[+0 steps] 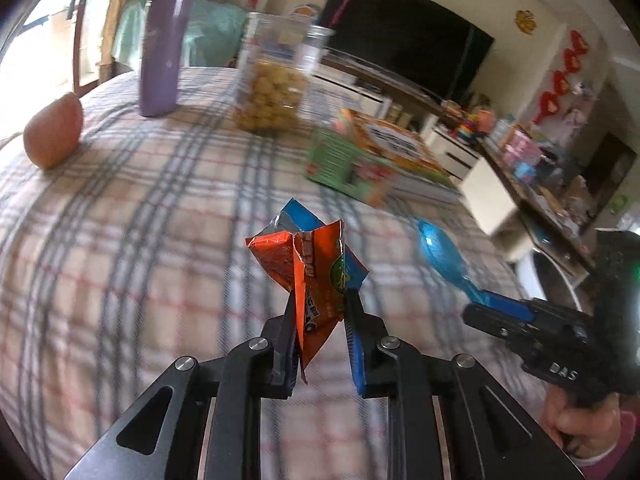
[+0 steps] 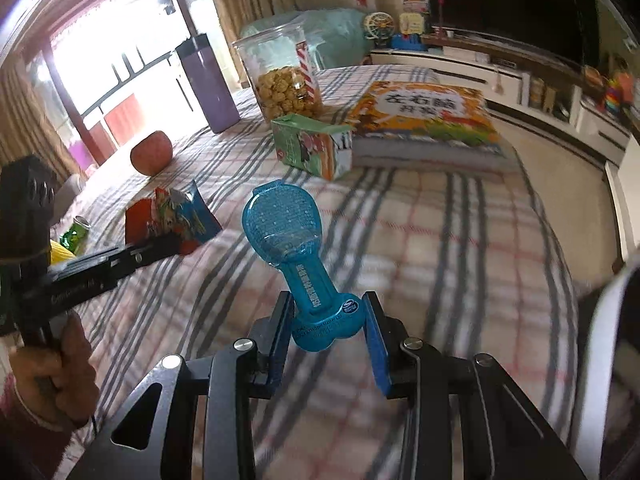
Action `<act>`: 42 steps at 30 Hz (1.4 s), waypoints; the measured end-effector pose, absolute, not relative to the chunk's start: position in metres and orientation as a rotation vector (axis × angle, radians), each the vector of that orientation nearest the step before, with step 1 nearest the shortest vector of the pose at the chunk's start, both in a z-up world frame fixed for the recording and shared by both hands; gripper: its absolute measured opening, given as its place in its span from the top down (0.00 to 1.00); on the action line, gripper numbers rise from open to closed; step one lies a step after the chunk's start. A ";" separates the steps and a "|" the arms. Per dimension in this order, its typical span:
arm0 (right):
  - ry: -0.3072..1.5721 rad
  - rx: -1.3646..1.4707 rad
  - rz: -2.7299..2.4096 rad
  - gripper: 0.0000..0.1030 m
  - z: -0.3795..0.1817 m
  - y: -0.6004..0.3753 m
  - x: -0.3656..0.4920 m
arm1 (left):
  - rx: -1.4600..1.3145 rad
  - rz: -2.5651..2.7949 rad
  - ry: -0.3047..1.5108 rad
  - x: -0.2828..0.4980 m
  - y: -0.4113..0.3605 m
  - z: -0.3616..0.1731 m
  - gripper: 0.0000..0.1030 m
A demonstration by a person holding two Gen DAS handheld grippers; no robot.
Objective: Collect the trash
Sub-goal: 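Carry the orange wrapper and blue brush toward the bin with both grippers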
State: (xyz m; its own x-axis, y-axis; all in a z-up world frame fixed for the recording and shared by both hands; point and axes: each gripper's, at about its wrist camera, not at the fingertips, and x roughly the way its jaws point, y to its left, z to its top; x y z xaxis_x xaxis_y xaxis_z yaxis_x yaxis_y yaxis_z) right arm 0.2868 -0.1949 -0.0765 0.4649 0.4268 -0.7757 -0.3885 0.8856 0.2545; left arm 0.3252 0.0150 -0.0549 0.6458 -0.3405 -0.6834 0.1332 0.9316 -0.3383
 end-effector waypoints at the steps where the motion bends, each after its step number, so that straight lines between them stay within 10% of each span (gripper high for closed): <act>1: 0.962 0.053 0.492 0.66 -0.075 -0.200 0.280 | -0.261 -0.281 0.828 0.320 0.011 -0.054 0.82; 42: 0.867 0.278 0.301 0.66 -0.049 -0.334 0.168 | -0.046 -0.461 0.843 0.238 -0.131 -0.026 0.82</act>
State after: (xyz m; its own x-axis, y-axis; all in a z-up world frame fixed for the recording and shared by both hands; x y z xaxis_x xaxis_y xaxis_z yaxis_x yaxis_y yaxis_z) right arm 0.1684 -0.3341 -0.0490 0.6102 0.3680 -0.7016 -0.1452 0.9225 0.3576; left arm 0.2383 -0.1312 -0.0263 0.5728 -0.4107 -0.7094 0.3748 0.9009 -0.2188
